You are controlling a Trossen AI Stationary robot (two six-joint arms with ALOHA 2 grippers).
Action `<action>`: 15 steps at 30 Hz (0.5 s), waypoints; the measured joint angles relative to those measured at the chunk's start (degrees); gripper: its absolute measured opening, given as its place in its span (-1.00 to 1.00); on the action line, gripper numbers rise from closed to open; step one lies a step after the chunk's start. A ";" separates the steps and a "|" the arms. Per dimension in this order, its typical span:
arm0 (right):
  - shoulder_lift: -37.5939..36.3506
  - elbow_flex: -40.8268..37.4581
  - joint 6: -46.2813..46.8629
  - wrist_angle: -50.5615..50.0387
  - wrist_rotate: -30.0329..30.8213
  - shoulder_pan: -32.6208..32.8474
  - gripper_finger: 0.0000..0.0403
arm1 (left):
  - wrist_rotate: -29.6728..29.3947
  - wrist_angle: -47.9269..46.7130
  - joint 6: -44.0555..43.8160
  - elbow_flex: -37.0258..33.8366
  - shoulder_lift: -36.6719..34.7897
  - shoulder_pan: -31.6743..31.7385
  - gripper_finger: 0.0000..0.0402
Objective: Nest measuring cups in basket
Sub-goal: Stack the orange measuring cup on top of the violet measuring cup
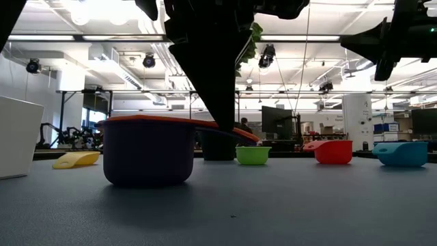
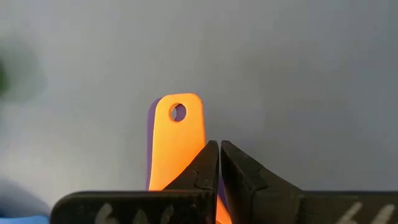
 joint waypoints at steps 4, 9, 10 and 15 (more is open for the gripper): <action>0.00 0.00 0.00 0.00 0.00 -0.01 -0.96 | -0.72 -0.33 -0.50 0.00 0.00 0.00 -1.00; 0.00 0.00 0.00 0.00 0.00 0.00 -0.96 | -1.04 -0.35 -0.76 0.00 0.00 -0.06 -1.00; 0.00 0.00 0.00 -0.01 0.00 0.01 -0.96 | -1.06 -0.35 -0.76 0.00 -0.04 -0.08 -1.00; 0.00 0.00 0.00 -0.02 0.00 -0.01 -0.96 | -1.25 -0.69 0.61 0.00 -1.78 -0.61 -1.00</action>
